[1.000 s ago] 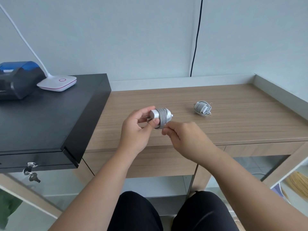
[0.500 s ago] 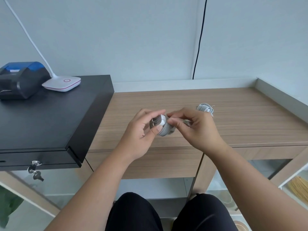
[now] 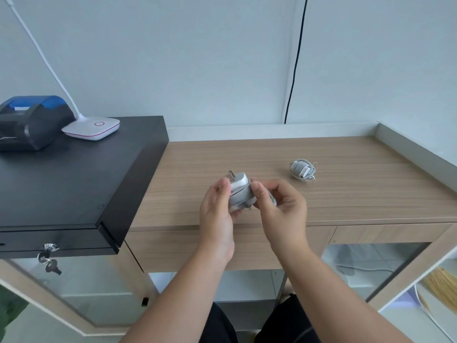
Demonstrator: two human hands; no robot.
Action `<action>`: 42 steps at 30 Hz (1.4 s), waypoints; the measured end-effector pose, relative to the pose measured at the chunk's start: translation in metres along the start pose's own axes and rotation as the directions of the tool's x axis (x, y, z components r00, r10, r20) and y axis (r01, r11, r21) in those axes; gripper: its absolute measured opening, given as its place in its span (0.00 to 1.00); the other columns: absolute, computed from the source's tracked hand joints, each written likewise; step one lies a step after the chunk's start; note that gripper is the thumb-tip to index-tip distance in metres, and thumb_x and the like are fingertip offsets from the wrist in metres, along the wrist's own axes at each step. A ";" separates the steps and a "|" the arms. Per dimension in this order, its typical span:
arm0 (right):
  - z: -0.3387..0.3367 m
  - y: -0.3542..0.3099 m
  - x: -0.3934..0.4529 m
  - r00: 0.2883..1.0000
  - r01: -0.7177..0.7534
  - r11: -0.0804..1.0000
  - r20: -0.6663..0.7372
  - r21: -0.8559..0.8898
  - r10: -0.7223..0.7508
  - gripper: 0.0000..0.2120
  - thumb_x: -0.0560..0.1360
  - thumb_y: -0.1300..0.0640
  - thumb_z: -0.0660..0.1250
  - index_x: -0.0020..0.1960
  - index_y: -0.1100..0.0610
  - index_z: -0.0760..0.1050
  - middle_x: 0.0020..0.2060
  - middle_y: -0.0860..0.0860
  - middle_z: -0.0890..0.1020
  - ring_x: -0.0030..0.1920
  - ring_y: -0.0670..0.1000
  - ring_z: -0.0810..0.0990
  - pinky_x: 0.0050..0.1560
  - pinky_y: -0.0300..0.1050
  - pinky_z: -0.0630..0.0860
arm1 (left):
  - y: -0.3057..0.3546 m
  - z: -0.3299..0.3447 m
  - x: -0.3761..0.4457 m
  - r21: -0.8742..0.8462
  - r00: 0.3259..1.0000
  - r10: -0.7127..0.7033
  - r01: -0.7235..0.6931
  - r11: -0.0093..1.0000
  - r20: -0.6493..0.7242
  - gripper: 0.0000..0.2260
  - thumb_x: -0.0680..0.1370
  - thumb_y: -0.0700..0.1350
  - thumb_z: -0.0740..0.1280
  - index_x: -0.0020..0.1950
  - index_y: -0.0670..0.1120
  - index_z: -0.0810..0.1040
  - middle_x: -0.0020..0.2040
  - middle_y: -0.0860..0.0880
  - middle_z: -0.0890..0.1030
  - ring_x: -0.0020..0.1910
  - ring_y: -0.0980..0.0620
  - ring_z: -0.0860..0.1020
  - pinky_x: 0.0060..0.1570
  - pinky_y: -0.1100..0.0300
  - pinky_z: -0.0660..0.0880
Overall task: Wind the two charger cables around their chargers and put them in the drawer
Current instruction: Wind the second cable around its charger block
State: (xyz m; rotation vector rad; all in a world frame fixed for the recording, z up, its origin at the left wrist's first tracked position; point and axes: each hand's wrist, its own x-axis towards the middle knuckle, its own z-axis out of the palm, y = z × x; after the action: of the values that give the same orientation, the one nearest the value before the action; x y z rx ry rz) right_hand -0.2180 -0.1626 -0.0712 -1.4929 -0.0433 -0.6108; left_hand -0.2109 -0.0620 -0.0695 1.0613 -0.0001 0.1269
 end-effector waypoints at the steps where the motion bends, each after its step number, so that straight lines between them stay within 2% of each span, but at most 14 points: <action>1: 0.001 0.003 -0.005 1.000 -0.008 1.000 0.016 0.000 0.008 0.02 0.74 0.57 0.72 0.42 0.53 0.82 0.39 0.49 0.85 0.44 0.50 0.84 0.48 0.61 0.80 | 0.001 0.001 0.000 0.027 0.999 -0.044 0.044 0.999 0.010 0.18 0.77 0.58 0.63 0.57 0.46 0.78 0.50 0.44 0.82 0.46 0.46 0.80 0.42 0.56 0.74; 6: -0.006 0.004 -0.009 0.988 0.022 1.000 0.156 -0.005 -0.021 0.04 0.75 0.58 0.69 0.46 0.52 0.83 0.43 0.47 0.84 0.48 0.51 0.83 0.46 0.58 0.82 | 0.009 -0.006 0.004 0.111 0.992 -0.033 0.019 0.994 0.125 0.12 0.74 0.55 0.65 0.52 0.49 0.72 0.42 0.49 0.78 0.38 0.49 0.76 0.31 0.59 0.70; 9: -0.018 0.002 0.003 0.951 0.160 0.977 0.285 -0.138 -0.116 0.04 0.75 0.56 0.69 0.45 0.49 0.82 0.44 0.45 0.82 0.49 0.50 0.82 0.48 0.56 0.80 | 0.009 -0.015 0.005 0.092 0.979 -0.028 0.009 0.996 0.201 0.13 0.73 0.49 0.66 0.55 0.48 0.72 0.42 0.51 0.79 0.39 0.52 0.76 0.31 0.62 0.68; 11: -0.027 0.003 0.012 0.903 0.385 0.871 0.319 -0.305 -0.288 0.05 0.74 0.55 0.69 0.46 0.48 0.82 0.43 0.45 0.79 0.46 0.49 0.78 0.46 0.48 0.77 | 0.010 -0.019 0.005 0.061 0.969 -0.038 0.023 0.998 0.245 0.15 0.73 0.48 0.66 0.58 0.47 0.73 0.46 0.49 0.77 0.42 0.52 0.75 0.33 0.62 0.70; 13: -0.033 0.003 0.021 0.799 0.601 0.632 0.365 -0.490 -0.478 0.06 0.74 0.56 0.69 0.48 0.51 0.84 0.39 0.48 0.74 0.40 0.52 0.72 0.41 0.42 0.70 | 0.010 -0.022 0.004 0.061 0.960 -0.043 0.027 0.998 0.278 0.16 0.74 0.47 0.66 0.61 0.48 0.73 0.49 0.50 0.78 0.44 0.52 0.76 0.35 0.61 0.71; 15: -0.036 0.003 0.024 0.756 0.651 0.533 0.390 -0.541 -0.527 0.07 0.74 0.58 0.69 0.49 0.53 0.84 0.35 0.50 0.73 0.36 0.52 0.71 0.37 0.41 0.69 | 0.009 -0.023 0.004 0.085 0.950 -0.027 0.001 0.996 0.310 0.16 0.74 0.46 0.65 0.62 0.49 0.73 0.49 0.54 0.80 0.45 0.55 0.77 0.37 0.60 0.72; 18: -0.035 0.002 0.021 0.793 0.610 0.608 0.374 -0.509 -0.482 0.07 0.75 0.62 0.69 0.50 0.55 0.83 0.35 0.50 0.78 0.34 0.49 0.77 0.34 0.40 0.74 | 0.009 -0.023 0.001 0.074 0.937 0.006 -0.034 0.997 0.349 0.15 0.75 0.44 0.62 0.62 0.49 0.72 0.50 0.53 0.81 0.46 0.56 0.78 0.38 0.62 0.73; 21: -0.034 -0.003 0.015 0.839 0.541 0.716 0.338 -0.441 -0.426 0.07 0.74 0.63 0.69 0.50 0.56 0.83 0.42 0.48 0.84 0.40 0.44 0.82 0.41 0.37 0.77 | 0.010 -0.023 -0.002 0.051 0.931 0.000 -0.020 0.999 0.365 0.15 0.76 0.45 0.59 0.63 0.48 0.72 0.52 0.50 0.80 0.46 0.55 0.78 0.37 0.63 0.73; 25: -0.031 -0.012 0.008 0.959 0.235 0.897 0.238 -0.374 -0.152 0.10 0.73 0.64 0.71 0.48 0.50 0.83 0.43 0.42 0.85 0.43 0.40 0.83 0.45 0.32 0.77 | 0.007 -0.027 -0.002 0.036 0.922 -0.046 0.035 0.999 0.383 0.18 0.75 0.42 0.61 0.65 0.47 0.71 0.55 0.48 0.79 0.49 0.55 0.78 0.38 0.63 0.74; 29: -0.029 -0.021 0.008 0.963 -0.137 0.980 0.211 -0.147 0.167 0.12 0.75 0.66 0.65 0.46 0.54 0.85 0.41 0.50 0.87 0.45 0.52 0.85 0.52 0.50 0.81 | 0.003 -0.034 -0.002 0.064 0.902 -0.068 0.046 0.997 0.426 0.22 0.72 0.44 0.69 0.65 0.49 0.70 0.55 0.51 0.81 0.54 0.54 0.79 0.46 0.61 0.77; 32: -0.028 -0.030 0.009 0.935 -0.253 0.967 0.256 0.005 0.244 0.04 0.73 0.63 0.70 0.45 0.59 0.84 0.41 0.53 0.87 0.47 0.54 0.85 0.52 0.50 0.81 | 0.004 -0.039 -0.001 0.077 0.897 -0.059 0.029 0.997 0.437 0.24 0.69 0.48 0.74 0.62 0.46 0.72 0.58 0.45 0.80 0.58 0.48 0.78 0.50 0.58 0.77; 37: -0.024 -0.032 0.005 0.970 -0.161 0.987 0.186 0.020 0.155 0.10 0.71 0.66 0.73 0.50 0.54 0.81 0.35 0.51 0.85 0.37 0.47 0.83 0.43 0.39 0.79 | 0.005 -0.045 0.002 0.014 0.899 -0.077 0.079 0.997 0.431 0.25 0.67 0.53 0.78 0.60 0.46 0.76 0.59 0.44 0.79 0.58 0.45 0.78 0.52 0.55 0.77; 40: -0.023 -0.032 0.000 0.980 0.082 0.978 0.191 -0.191 -0.044 0.11 0.71 0.63 0.73 0.47 0.47 0.82 0.37 0.44 0.86 0.40 0.42 0.83 0.45 0.35 0.78 | 0.006 -0.046 0.002 -0.058 0.903 -0.093 0.129 0.990 0.420 0.26 0.67 0.53 0.78 0.60 0.45 0.77 0.56 0.46 0.80 0.55 0.49 0.79 0.49 0.58 0.78; 42: -0.025 -0.032 -0.001 0.933 0.326 0.897 0.256 -0.299 -0.254 0.10 0.72 0.64 0.73 0.47 0.51 0.83 0.40 0.44 0.85 0.42 0.41 0.82 0.45 0.32 0.76 | 0.007 -0.047 0.002 -0.087 0.911 -0.099 0.145 0.986 0.400 0.27 0.67 0.53 0.78 0.61 0.44 0.77 0.57 0.44 0.80 0.56 0.48 0.79 0.50 0.58 0.78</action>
State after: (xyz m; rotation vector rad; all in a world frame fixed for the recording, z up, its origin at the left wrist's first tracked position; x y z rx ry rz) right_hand -0.2403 -0.1839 -0.0446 -1.9018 -0.3495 -0.7236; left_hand -0.2125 -0.0176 -0.0866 0.9537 -0.3032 -0.2021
